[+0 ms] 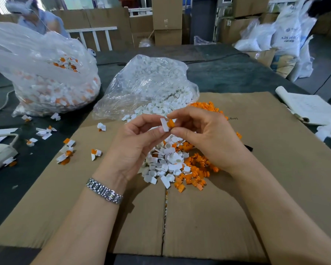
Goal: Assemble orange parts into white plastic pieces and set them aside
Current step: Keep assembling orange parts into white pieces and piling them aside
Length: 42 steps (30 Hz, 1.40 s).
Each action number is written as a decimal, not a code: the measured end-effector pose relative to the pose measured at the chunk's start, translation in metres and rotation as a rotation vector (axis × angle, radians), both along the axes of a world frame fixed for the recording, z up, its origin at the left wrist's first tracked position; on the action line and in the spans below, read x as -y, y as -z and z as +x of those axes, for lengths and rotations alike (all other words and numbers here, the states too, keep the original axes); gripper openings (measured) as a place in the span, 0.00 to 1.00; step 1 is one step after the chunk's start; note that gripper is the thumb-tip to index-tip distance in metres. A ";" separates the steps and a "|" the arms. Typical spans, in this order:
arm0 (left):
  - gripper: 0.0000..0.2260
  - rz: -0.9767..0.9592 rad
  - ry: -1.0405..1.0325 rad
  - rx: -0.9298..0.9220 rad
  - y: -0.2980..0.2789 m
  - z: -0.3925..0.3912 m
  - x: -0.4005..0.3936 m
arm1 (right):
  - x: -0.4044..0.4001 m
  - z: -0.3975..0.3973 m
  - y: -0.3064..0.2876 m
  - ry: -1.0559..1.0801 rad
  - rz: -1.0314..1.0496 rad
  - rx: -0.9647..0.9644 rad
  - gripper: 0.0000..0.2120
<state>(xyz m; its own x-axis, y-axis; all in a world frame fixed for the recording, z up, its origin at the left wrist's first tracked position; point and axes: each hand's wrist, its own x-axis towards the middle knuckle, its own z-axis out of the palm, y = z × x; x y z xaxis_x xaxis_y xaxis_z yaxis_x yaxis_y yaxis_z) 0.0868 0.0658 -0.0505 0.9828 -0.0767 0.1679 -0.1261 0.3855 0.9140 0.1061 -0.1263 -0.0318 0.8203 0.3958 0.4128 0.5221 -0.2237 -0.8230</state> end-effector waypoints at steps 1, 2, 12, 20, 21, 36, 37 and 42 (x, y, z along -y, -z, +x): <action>0.08 -0.009 0.009 -0.011 0.000 0.000 0.000 | 0.000 0.000 0.000 0.001 0.007 0.005 0.11; 0.08 -0.007 0.008 -0.021 0.000 0.000 0.000 | 0.000 0.000 0.001 0.009 0.015 0.012 0.10; 0.06 0.066 -0.047 -0.071 -0.001 0.000 -0.001 | -0.004 0.001 0.007 0.124 -0.055 0.163 0.09; 0.04 0.028 -0.087 -0.143 -0.004 0.000 0.003 | -0.007 0.001 0.008 0.174 -0.100 0.226 0.09; 0.03 0.033 -0.096 -0.147 -0.004 0.000 0.003 | -0.007 0.001 0.008 0.175 -0.105 0.225 0.10; 0.04 0.081 -0.136 -0.205 0.000 0.003 0.003 | -0.009 -0.001 0.008 0.151 -0.179 0.172 0.12; 0.04 0.077 -0.141 -0.211 0.000 0.003 0.003 | -0.006 0.000 0.007 0.147 -0.171 0.139 0.13; 0.06 0.060 -0.175 -0.238 -0.001 0.004 -0.001 | 0.019 0.015 0.011 0.513 -0.649 0.048 0.23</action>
<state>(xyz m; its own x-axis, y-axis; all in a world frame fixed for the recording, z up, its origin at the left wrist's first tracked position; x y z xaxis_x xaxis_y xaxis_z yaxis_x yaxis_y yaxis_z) 0.0909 0.0672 -0.0492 0.9931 0.0950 -0.0681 0.0341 0.3213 0.9464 0.1208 -0.1449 -0.0425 0.9511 0.1484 0.2707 0.2569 -0.8667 -0.4277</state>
